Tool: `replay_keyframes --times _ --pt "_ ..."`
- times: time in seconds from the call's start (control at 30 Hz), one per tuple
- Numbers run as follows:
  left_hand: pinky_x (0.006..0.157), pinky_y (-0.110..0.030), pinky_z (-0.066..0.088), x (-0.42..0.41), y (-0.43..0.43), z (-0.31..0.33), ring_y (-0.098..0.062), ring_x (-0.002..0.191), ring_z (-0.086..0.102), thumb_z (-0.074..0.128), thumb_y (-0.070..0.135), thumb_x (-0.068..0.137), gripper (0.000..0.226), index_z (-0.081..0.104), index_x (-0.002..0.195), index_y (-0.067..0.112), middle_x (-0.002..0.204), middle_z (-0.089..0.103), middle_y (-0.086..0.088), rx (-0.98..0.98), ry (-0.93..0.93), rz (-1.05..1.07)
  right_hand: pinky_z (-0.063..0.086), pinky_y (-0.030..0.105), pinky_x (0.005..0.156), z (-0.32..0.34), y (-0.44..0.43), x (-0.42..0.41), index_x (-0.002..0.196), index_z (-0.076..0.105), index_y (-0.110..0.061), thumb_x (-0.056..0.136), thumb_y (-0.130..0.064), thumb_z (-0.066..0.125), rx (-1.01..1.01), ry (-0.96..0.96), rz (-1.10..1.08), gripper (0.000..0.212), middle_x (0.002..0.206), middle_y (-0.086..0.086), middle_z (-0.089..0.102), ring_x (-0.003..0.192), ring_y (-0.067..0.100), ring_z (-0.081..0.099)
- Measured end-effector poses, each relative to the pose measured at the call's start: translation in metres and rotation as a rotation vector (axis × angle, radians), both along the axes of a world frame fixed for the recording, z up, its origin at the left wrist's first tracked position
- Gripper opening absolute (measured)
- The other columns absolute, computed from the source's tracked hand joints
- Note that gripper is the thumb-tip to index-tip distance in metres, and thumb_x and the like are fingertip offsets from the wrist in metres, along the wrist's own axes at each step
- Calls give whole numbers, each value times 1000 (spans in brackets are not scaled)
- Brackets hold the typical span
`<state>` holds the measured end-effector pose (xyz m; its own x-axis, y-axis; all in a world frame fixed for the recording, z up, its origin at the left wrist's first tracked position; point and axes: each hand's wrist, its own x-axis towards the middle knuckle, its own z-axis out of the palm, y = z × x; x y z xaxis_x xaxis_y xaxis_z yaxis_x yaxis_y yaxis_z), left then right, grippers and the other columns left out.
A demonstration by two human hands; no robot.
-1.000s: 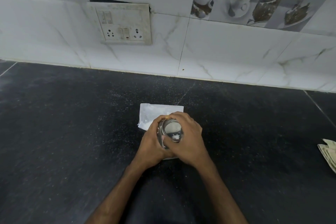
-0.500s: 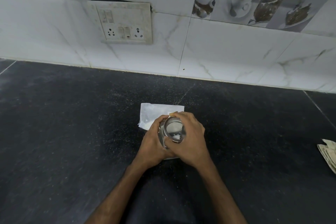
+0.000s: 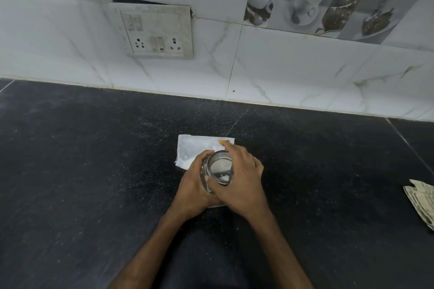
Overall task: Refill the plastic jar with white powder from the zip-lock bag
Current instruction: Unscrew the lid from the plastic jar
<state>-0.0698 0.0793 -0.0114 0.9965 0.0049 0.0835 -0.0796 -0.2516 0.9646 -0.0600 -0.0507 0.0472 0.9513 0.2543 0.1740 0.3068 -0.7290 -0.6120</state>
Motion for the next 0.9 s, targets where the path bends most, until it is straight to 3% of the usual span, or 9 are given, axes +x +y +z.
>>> replay_keyframes --times 0.1,0.17,0.3,0.43,0.5,0.57,0.73,0.8,0.9 --pt "100 -33 51 0 -1 0 -5 117 60 96 26 49 101 41 133 34 126 62 13 0 -1 5 6 53 119 3 -4 4 140 35 -45 67 -36 70 -8 66 108 81 138 -21 45 133 -3 34" --pt "99 -36 52 -1 0 0 -5 117 60 95 28 49 101 39 133 34 126 61 13 5 6 1 -2 46 120 8 -4 6 144 28 -46 70 -42 73 -28 46 110 87 143 -23 40 134 -7 27" --pt "100 -35 52 0 0 2 -6 118 60 96 25 47 102 40 132 39 127 61 12 7 -11 7 12 50 119 1 -1 3 137 42 -40 68 -40 72 11 8 33 75 131 -20 51 129 0 41" --pt "100 -38 52 0 -1 1 -7 117 61 93 28 53 95 41 132 36 126 62 12 -13 3 6 0 46 120 4 -3 4 141 35 -43 68 -37 72 -28 52 128 82 139 -20 46 137 0 32" --pt "100 -38 52 0 0 -1 -6 117 61 94 28 51 98 40 133 32 126 62 12 -4 7 6 9 40 120 0 0 2 140 37 -42 69 -47 68 3 6 45 77 137 -20 47 132 -1 36" --pt "101 -35 51 0 0 -1 -5 119 60 95 26 49 102 40 134 35 128 61 13 -5 2 13 18 46 118 -6 0 0 136 44 -39 70 -44 66 22 0 21 70 134 -19 50 130 0 39" --pt "99 -41 52 1 0 -3 -10 116 62 94 28 50 99 39 133 35 126 63 9 -10 28 4 -1 45 120 1 -5 2 143 31 -43 68 -48 72 -25 43 86 86 144 -21 40 140 -1 26" --pt "99 -40 52 0 1 -3 -10 117 61 95 27 50 101 39 134 32 127 62 10 1 23 5 6 45 120 -3 -4 -1 141 35 -42 68 -56 67 -10 12 28 81 142 -21 42 137 -1 31" --pt "101 -38 51 0 0 -3 -9 118 60 96 25 47 103 40 133 32 127 61 11 7 7 9 14 52 117 -5 -7 0 139 38 -42 69 -45 66 0 60 41 75 139 -20 46 133 -1 36"
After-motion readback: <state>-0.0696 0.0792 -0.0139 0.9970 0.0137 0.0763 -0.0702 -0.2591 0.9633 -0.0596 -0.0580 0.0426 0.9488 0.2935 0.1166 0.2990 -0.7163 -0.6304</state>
